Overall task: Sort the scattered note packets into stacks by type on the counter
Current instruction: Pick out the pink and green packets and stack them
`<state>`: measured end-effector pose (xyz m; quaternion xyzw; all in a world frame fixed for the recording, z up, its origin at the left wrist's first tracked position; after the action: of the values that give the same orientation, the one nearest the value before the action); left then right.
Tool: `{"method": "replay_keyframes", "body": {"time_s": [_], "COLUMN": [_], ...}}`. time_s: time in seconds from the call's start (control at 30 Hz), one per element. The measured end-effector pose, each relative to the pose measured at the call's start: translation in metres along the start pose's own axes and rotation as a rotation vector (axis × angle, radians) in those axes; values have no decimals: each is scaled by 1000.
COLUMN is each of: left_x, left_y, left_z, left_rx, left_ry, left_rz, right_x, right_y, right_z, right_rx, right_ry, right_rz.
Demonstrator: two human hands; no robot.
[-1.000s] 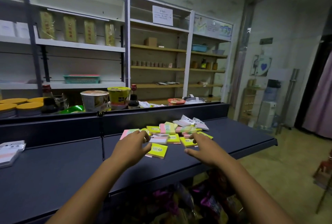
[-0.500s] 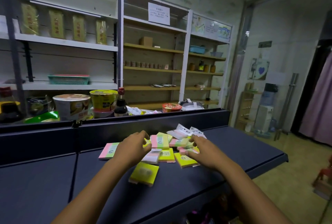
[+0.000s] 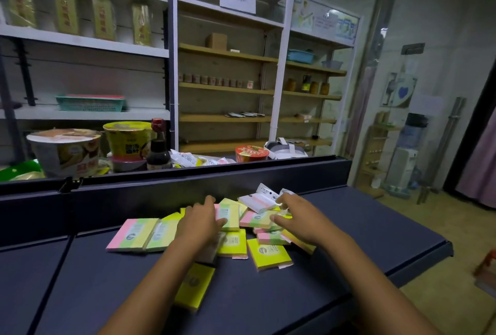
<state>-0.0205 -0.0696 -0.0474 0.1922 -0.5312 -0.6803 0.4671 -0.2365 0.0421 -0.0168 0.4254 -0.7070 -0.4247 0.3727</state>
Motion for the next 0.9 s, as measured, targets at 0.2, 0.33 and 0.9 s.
{"method": "replay_keyframes", "body": {"time_s": [0.2, 0.33, 0.9], "left_x": [3, -2, -1], "left_y": [-15, -16, 9], "left_z": [5, 4, 0], "left_rx": [29, -122, -1437], "left_ry": [91, 92, 70], "left_rz": [69, 165, 429], "right_x": [28, 35, 37], "right_y": [1, 0, -19], "right_z": [13, 16, 13], "right_rx": [16, 23, -52], "right_ry": [56, 75, 45], "right_rz": [-21, -28, -163]}}
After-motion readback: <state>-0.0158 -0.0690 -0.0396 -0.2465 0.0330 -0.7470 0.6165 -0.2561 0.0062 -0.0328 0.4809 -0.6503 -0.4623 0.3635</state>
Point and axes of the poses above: each hand's wrist, its own x-axis towards the middle knuckle, its own y-axis out of the back of the hand, z = x × y, the point moved 2 cm from there along x, towards the middle knuckle, and after that the axes turned 7 degrees about -y, right-handed, at the moved point
